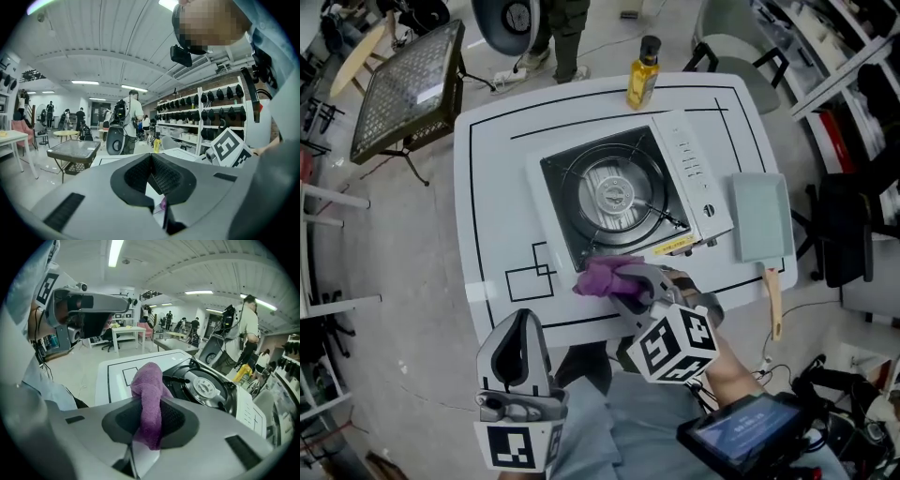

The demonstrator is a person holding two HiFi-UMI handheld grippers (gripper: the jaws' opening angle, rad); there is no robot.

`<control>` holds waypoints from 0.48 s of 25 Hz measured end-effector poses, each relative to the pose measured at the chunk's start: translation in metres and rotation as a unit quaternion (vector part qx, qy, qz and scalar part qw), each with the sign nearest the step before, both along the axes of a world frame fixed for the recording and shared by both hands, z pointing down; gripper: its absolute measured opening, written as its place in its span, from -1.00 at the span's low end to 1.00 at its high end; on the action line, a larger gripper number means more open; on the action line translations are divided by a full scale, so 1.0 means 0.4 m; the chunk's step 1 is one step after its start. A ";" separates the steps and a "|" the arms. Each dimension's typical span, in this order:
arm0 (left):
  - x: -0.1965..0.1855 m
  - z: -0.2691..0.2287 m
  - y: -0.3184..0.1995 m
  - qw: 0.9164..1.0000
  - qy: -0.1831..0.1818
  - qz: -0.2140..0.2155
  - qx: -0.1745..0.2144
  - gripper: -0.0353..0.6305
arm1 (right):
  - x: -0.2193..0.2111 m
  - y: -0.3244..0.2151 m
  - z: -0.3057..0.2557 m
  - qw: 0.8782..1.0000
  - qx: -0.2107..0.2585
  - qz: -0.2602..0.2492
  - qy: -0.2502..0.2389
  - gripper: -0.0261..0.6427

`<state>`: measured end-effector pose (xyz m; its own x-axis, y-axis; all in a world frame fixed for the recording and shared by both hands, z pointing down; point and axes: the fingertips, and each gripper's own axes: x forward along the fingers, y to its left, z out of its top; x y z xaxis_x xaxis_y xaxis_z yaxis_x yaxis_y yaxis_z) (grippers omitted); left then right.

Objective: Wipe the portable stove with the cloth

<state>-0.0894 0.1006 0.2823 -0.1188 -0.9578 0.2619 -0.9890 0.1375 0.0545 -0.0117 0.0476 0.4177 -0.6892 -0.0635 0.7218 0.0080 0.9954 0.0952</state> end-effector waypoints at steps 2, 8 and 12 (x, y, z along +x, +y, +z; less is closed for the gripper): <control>0.021 0.003 -0.014 1.000 0.004 0.011 -0.002 -0.84 | 0.032 -0.028 0.001 1.000 0.000 0.021 0.001 -0.61; 0.090 -0.027 -0.094 0.998 0.000 0.051 0.025 -0.84 | 0.131 -0.112 0.006 0.997 0.006 0.078 0.004 -0.61; 0.135 -0.026 -0.134 0.997 0.003 0.075 0.028 -0.84 | 0.187 -0.157 0.007 0.994 0.007 0.111 0.001 -0.61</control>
